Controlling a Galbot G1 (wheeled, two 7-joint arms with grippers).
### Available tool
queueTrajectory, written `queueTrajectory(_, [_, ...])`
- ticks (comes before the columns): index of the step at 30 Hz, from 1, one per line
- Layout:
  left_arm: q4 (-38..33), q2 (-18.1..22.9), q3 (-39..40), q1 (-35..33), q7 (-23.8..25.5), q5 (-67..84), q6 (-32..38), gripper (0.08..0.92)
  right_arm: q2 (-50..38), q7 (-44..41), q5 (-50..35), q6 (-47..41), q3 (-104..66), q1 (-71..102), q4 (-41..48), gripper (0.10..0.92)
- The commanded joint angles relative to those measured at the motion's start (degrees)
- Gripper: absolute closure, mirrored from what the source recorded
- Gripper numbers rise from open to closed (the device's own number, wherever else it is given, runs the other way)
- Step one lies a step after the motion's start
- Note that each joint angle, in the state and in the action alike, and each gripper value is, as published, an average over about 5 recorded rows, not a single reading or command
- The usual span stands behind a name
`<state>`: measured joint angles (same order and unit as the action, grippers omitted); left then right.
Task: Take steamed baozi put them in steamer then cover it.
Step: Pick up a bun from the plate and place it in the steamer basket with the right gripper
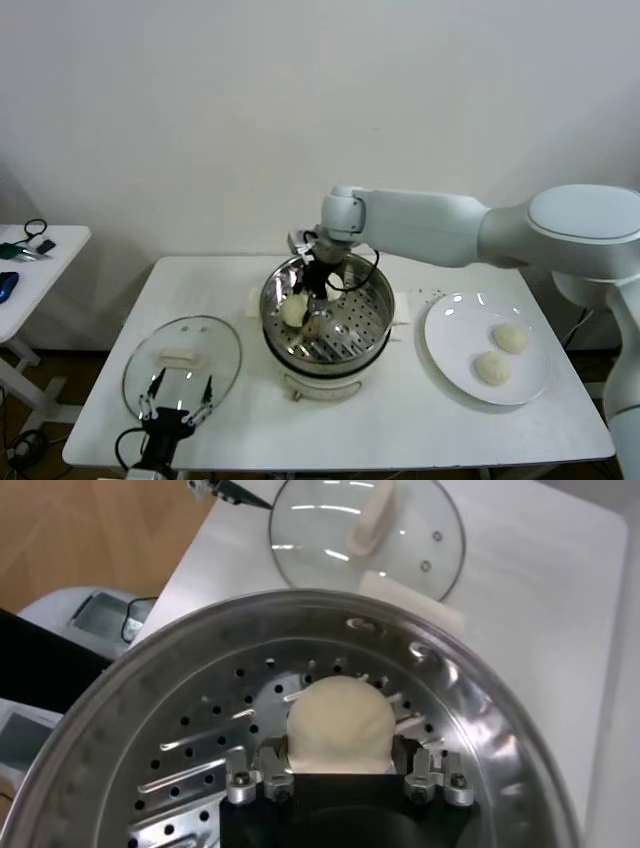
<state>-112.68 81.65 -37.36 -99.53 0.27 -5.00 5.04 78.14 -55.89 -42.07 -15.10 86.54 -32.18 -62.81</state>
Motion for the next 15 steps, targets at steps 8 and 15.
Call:
queueTrajectory(8, [0.61,0.33,-0.02,0.22,-0.1,-0.05,0.09,0.177,-1.42,-1.26,2.36,0.18,-1.69,-0.91,-1.16,0.214])
queueTrajectory(15, [0.39,0.35,0.3,0.5,-0.08,-0.22,-0.07,0.177,-9.16,-3.19,4.04,0.82,-2.28,-7.47,-7.16,0.203])
